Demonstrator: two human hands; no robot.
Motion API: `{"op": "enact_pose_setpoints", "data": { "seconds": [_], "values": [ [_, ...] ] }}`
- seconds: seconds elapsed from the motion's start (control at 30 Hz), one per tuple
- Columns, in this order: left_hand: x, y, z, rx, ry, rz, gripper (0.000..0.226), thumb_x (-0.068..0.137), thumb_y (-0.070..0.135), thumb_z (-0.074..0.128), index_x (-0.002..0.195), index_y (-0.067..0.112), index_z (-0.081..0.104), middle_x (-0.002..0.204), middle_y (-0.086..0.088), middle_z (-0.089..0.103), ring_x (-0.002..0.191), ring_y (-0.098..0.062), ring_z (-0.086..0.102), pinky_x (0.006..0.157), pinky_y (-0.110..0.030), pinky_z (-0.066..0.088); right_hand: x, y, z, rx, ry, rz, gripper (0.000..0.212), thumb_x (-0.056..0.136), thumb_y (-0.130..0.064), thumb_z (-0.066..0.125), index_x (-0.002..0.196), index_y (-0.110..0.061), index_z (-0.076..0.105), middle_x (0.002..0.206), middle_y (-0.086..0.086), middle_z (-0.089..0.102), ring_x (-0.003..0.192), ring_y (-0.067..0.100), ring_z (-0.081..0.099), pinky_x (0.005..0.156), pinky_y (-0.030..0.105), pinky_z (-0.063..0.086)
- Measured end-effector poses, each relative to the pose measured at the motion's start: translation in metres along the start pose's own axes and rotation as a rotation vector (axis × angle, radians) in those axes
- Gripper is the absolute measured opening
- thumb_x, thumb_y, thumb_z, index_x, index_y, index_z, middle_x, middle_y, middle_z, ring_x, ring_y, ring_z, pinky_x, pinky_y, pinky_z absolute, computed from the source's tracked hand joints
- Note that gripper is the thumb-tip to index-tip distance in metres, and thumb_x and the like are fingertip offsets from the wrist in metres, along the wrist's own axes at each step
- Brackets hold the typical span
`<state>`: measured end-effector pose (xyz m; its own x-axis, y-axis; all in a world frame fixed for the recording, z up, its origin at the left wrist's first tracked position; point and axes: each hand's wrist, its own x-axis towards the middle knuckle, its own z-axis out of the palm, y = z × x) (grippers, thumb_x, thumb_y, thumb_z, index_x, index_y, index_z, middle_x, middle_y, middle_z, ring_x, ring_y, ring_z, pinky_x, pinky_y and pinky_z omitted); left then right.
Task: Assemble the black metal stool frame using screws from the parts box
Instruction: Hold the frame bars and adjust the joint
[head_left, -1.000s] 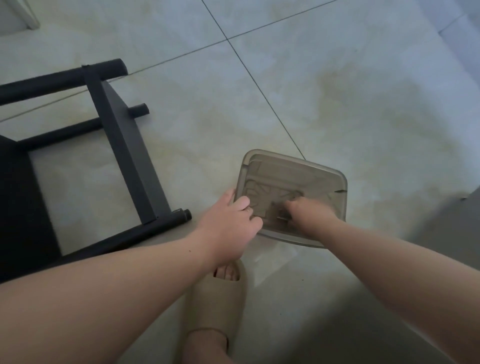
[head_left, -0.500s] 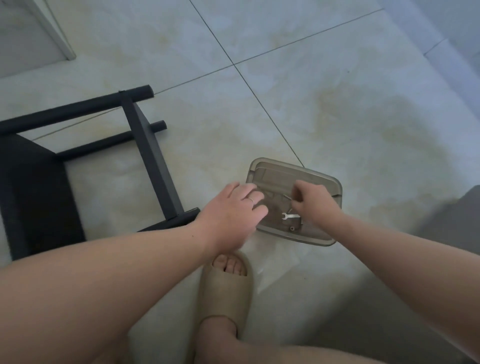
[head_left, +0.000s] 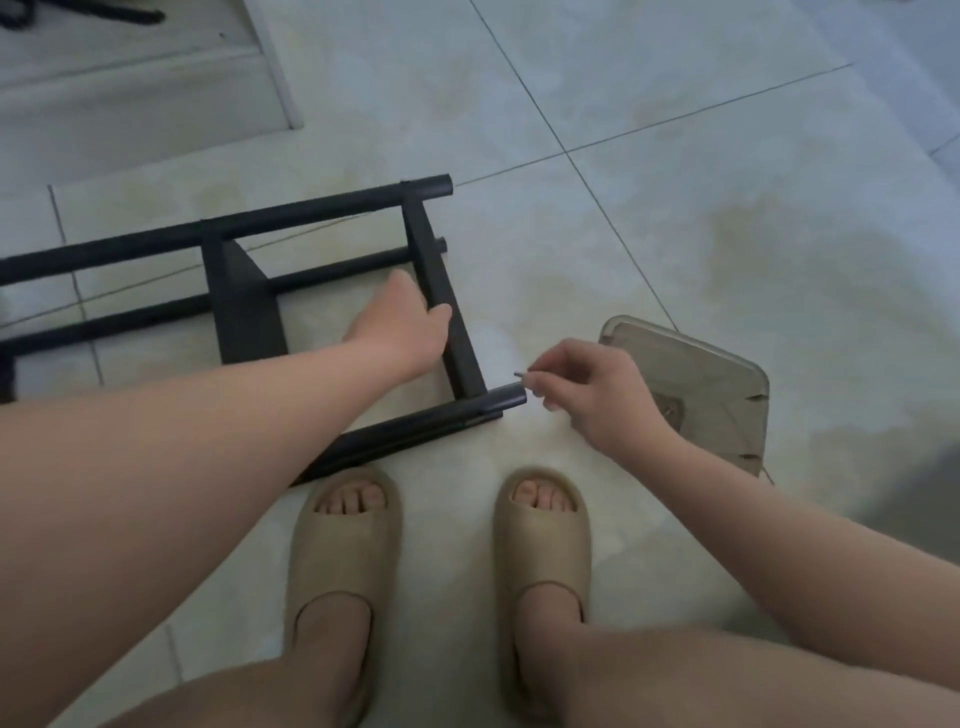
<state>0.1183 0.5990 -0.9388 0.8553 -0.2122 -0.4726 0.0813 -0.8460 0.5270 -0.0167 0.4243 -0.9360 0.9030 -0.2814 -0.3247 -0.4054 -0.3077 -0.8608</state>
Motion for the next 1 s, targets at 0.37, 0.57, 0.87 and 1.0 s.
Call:
{"op": "enact_pose_setpoints", "data": {
  "seconds": [0.37,0.57,0.87,1.0],
  "values": [
    [0.019,-0.047,0.036,-0.189,-0.596,0.026,0.045,0.101,0.053,0.047,0.111,0.014,0.068,0.111,-0.001,0.074,0.079,-0.016,0.073,0.077,-0.032,0.055,-0.02,0.035,0.027,0.161,-0.04,-0.051,0.025,0.086,0.006,0.073,0.087,-0.019,0.076,0.076,0.008,0.073,0.068,0.017,0.069,0.068,0.033,0.057],
    [0.014,-0.051,0.054,-0.321,-0.546,0.035,0.044,0.095,0.052,0.058,0.103,0.009,0.068,0.09,-0.011,0.076,0.063,-0.022,0.074,0.063,-0.028,0.054,-0.022,0.047,0.036,0.164,-0.042,-0.082,0.022,0.087,0.007,0.072,0.092,-0.014,0.075,0.077,0.016,0.071,0.064,0.044,0.065,0.059,0.052,0.055],
    [0.011,-0.055,0.057,-0.315,-0.472,0.098,0.039,0.095,0.051,0.06,0.085,0.015,0.068,0.06,-0.003,0.071,0.056,-0.018,0.071,0.063,-0.03,0.047,-0.014,0.045,0.037,0.053,-0.069,-0.154,0.011,0.085,-0.009,0.073,0.092,-0.018,0.075,0.078,0.001,0.073,0.072,0.021,0.07,0.061,0.038,0.058],
    [0.01,-0.056,0.057,-0.32,-0.467,0.125,0.037,0.095,0.05,0.059,0.083,0.017,0.069,0.064,-0.006,0.072,0.058,-0.019,0.071,0.074,-0.039,0.054,-0.019,0.051,0.035,-0.022,-0.089,-0.168,0.007,0.084,-0.011,0.072,0.09,-0.01,0.076,0.08,-0.001,0.074,0.076,0.017,0.072,0.071,0.036,0.059]
  ]
}}
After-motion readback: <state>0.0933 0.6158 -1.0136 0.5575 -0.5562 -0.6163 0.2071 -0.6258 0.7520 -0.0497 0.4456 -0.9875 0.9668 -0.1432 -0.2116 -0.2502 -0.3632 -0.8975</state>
